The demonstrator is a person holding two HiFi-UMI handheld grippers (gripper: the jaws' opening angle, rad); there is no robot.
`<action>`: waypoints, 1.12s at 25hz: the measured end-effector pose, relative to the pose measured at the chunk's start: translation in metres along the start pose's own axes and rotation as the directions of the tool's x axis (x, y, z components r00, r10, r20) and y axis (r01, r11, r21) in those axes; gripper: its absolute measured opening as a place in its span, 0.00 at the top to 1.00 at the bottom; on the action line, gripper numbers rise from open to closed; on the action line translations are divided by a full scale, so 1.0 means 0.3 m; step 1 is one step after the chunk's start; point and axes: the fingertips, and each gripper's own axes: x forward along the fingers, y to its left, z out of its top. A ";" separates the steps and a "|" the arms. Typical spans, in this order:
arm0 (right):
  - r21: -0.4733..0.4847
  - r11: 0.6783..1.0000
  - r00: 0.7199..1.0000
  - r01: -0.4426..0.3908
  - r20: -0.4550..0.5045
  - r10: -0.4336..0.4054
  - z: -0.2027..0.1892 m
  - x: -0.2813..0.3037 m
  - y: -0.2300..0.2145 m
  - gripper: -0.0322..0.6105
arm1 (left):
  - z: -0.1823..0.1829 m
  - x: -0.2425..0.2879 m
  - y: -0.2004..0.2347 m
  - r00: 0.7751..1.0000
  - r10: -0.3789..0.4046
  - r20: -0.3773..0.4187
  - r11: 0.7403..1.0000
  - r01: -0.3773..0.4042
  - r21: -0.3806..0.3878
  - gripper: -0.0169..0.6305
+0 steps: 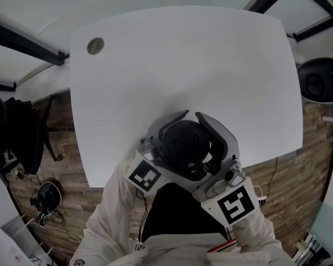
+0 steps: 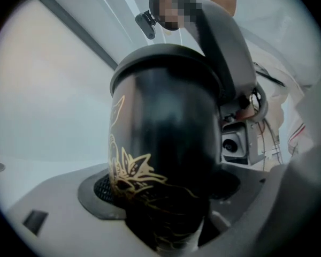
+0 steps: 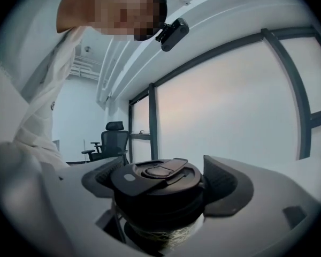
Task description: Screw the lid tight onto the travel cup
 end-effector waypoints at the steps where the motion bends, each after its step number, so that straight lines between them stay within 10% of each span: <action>1: 0.007 1.000 1.000 0.022 -0.002 -0.022 -0.001 -0.002 -0.003 0.23 | 0.009 0.003 0.005 1.000 0.025 0.015 1.000 -0.025 0.000 0.32; 28: 0.036 0.996 0.994 -0.082 0.074 0.079 0.061 -0.052 0.012 0.23 | -0.041 -0.100 0.010 0.982 0.097 -0.161 0.995 -0.092 0.033 0.32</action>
